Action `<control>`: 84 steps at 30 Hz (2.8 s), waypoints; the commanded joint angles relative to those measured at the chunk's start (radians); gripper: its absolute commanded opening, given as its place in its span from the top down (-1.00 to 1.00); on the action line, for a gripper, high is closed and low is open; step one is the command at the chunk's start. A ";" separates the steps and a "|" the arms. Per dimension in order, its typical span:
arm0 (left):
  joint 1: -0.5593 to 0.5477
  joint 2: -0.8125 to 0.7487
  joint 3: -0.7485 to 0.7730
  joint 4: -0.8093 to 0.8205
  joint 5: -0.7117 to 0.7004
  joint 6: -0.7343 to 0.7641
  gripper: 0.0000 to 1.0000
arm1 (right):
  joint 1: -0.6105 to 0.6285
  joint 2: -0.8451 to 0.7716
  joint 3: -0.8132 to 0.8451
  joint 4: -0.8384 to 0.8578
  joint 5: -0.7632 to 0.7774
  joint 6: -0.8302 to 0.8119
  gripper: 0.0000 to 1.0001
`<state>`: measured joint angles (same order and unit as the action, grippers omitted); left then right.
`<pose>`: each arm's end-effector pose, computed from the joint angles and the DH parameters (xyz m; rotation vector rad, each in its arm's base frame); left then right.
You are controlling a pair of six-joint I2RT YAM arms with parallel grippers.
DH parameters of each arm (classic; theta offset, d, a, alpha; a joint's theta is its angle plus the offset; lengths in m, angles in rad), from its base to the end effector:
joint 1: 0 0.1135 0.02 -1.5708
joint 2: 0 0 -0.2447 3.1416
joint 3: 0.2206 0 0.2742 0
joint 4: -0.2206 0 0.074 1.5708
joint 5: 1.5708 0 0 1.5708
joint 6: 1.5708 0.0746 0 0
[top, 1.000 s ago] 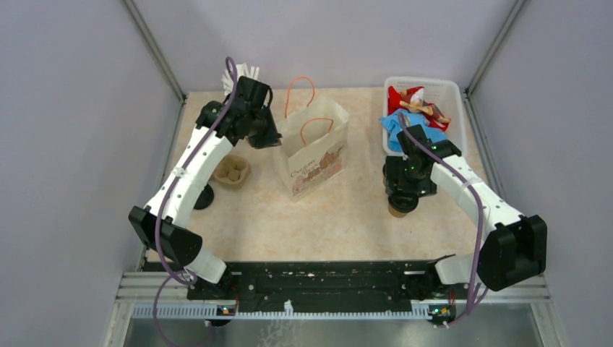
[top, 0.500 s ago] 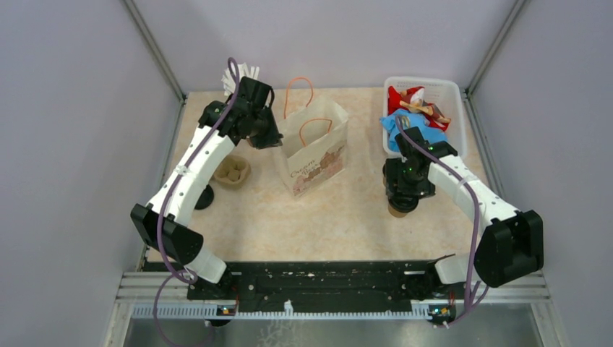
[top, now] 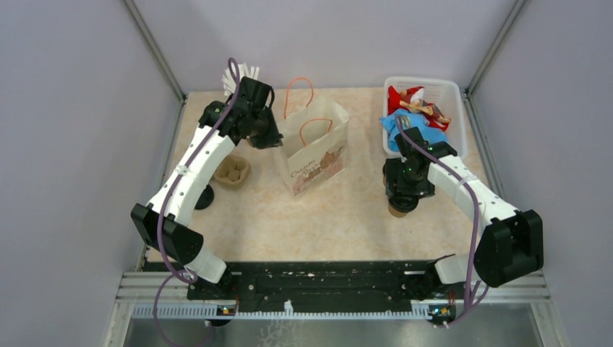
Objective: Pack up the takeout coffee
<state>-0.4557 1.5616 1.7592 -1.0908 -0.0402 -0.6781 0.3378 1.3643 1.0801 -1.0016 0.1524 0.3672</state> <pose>0.3259 -0.1564 0.3538 -0.2968 2.4975 -0.4333 0.2727 0.0838 0.1938 0.0724 2.8208 -0.0624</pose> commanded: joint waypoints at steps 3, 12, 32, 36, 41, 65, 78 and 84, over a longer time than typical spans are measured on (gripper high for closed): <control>0.003 0.002 -0.003 0.037 0.007 0.009 0.57 | -0.003 0.005 -0.024 0.024 0.034 -0.007 -0.61; 0.003 -0.031 -0.022 0.020 -0.025 0.025 -0.34 | -0.003 -0.070 0.065 -0.015 -0.009 -0.052 -0.36; -0.006 0.019 0.045 -0.004 -0.100 0.061 0.61 | 0.007 -0.330 0.287 -0.015 -0.236 -0.264 -0.26; -0.005 -0.012 0.027 0.071 -0.108 0.173 0.90 | 0.040 -0.355 0.348 0.015 -0.349 -0.293 -0.22; -0.005 -0.128 -0.074 0.234 -0.126 0.321 1.00 | 0.169 -0.308 0.457 0.050 -0.366 -0.297 -0.21; -0.006 -0.542 -0.692 0.839 -0.007 0.494 1.00 | 0.866 0.011 0.858 -0.126 0.073 -0.481 -0.19; -0.005 -0.503 -0.636 0.788 0.012 0.473 1.00 | 0.937 0.030 0.820 -0.113 0.171 -0.508 -0.18; -0.005 -0.511 -0.649 0.792 0.013 0.489 1.00 | 0.937 0.115 0.772 0.087 0.271 -0.705 -0.19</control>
<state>-0.4587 1.0584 1.0782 -0.3450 -0.0418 -0.2066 1.2663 1.4151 1.8584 -1.0882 0.3328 -0.1902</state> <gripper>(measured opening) 0.006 0.724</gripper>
